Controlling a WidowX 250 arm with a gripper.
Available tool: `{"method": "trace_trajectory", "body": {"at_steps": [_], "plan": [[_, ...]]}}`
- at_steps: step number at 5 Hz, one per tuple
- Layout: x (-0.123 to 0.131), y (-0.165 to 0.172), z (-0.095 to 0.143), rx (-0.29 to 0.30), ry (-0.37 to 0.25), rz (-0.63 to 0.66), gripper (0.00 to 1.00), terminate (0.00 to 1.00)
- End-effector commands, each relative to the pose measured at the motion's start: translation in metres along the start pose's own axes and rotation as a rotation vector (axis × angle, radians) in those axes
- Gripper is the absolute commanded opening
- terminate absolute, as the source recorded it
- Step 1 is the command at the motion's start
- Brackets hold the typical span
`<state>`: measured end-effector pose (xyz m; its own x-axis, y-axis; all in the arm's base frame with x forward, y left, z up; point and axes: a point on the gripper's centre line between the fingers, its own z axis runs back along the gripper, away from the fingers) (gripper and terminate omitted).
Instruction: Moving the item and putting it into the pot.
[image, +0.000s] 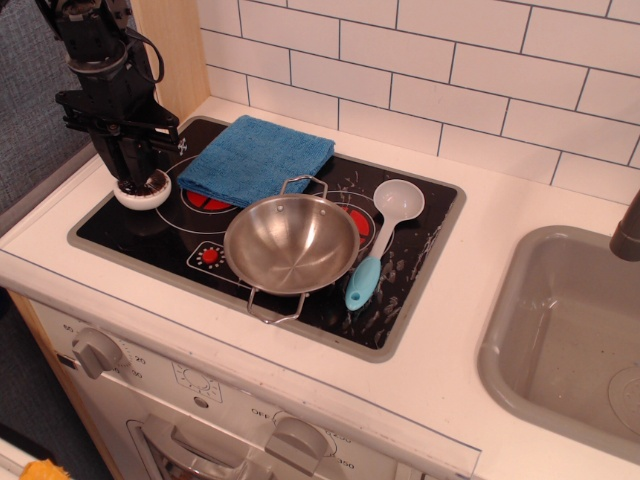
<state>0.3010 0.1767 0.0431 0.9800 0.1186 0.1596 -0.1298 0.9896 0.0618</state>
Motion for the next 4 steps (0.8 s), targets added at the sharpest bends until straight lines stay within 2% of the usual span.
{"method": "trace_trajectory", "body": {"at_steps": [1, 2, 3, 4], "plan": [[0.018, -0.009, 0.054, -0.01, -0.111, -0.026, 0.0, 0.0], [0.024, -0.036, 0.082, -0.109, -0.156, -0.128, 0.0, 0.0], [0.024, -0.076, 0.092, -0.155, -0.143, -0.226, 0.0, 0.0], [0.021, -0.116, 0.086, -0.165, -0.101, -0.338, 0.0, 0.0]]}}
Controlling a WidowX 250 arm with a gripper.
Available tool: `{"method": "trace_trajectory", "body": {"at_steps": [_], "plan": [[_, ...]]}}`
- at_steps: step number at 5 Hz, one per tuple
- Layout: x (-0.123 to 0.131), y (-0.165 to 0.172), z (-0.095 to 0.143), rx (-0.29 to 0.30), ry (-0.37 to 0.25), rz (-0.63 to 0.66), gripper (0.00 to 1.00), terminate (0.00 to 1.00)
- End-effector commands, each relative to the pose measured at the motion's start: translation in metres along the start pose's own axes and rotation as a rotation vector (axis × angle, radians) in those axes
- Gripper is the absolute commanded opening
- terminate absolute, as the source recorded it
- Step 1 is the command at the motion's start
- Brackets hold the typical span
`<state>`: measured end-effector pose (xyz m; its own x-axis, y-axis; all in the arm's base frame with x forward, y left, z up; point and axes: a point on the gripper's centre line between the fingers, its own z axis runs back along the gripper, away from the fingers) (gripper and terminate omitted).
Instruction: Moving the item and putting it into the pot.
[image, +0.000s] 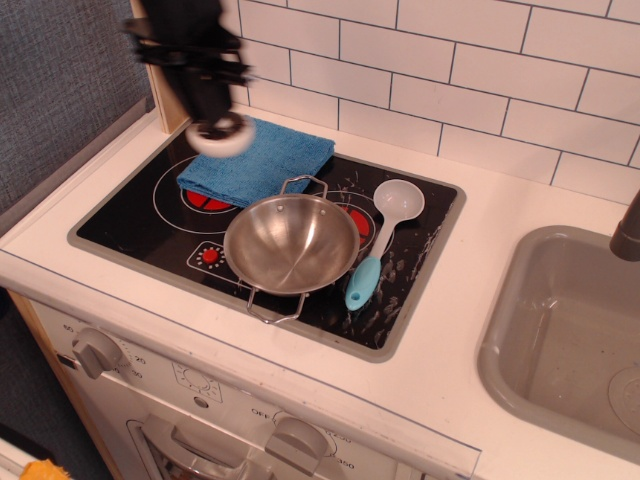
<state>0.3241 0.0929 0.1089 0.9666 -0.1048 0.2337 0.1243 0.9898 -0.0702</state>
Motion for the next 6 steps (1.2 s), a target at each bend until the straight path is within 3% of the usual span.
{"method": "trace_trajectory", "body": {"at_steps": [1, 2, 3, 4, 6], "plan": [[-0.003, -0.052, -0.001, 0.034, 0.025, -0.167, 0.0, 0.0], [-0.015, -0.052, -0.013, 0.051, 0.062, -0.176, 0.0, 0.0], [-0.022, -0.054, -0.02, 0.067, 0.081, -0.19, 1.0, 0.0], [-0.023, -0.057, -0.02, 0.084, 0.072, -0.213, 1.0, 0.0], [-0.027, -0.047, 0.015, 0.1, -0.058, -0.107, 1.0, 0.0]]}}
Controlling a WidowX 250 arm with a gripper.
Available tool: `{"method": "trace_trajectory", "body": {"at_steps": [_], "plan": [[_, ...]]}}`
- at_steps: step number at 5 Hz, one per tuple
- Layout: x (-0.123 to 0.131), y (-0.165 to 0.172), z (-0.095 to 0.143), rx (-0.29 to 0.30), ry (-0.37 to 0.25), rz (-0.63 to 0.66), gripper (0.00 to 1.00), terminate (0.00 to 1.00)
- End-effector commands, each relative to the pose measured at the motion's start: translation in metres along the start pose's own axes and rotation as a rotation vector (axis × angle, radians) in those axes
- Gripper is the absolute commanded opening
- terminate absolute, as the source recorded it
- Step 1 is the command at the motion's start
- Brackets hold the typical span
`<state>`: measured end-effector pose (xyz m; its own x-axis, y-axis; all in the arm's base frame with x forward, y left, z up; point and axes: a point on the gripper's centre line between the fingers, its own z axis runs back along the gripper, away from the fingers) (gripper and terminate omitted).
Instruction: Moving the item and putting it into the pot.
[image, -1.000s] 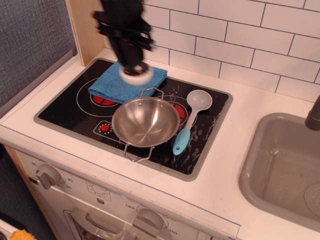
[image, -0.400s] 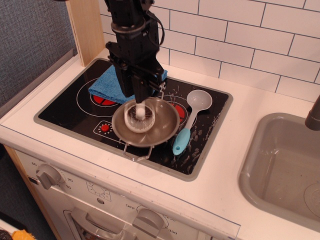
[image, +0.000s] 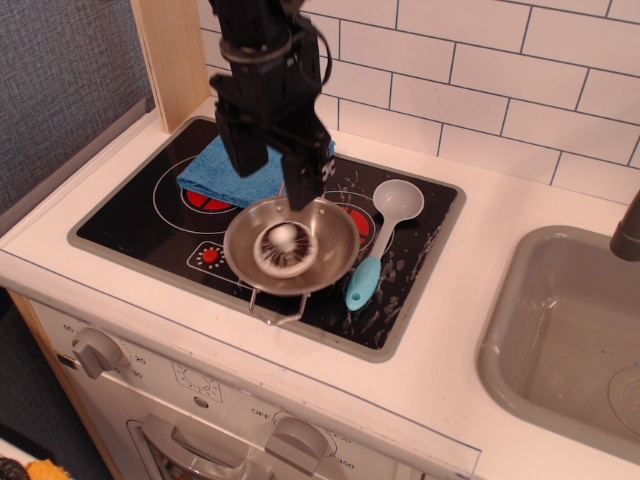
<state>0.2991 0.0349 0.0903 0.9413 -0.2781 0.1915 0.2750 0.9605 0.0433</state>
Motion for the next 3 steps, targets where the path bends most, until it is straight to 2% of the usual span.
{"method": "trace_trajectory", "body": {"at_steps": [1, 2, 3], "plan": [[-0.009, 0.0162, 0.0283, 0.001, -0.049, 0.085, 1.0, 0.0], [-0.009, 0.0162, 0.0283, 0.001, -0.049, 0.085, 1.0, 0.0], [-0.009, 0.0162, 0.0283, 0.001, -0.049, 0.085, 1.0, 1.0]]}}
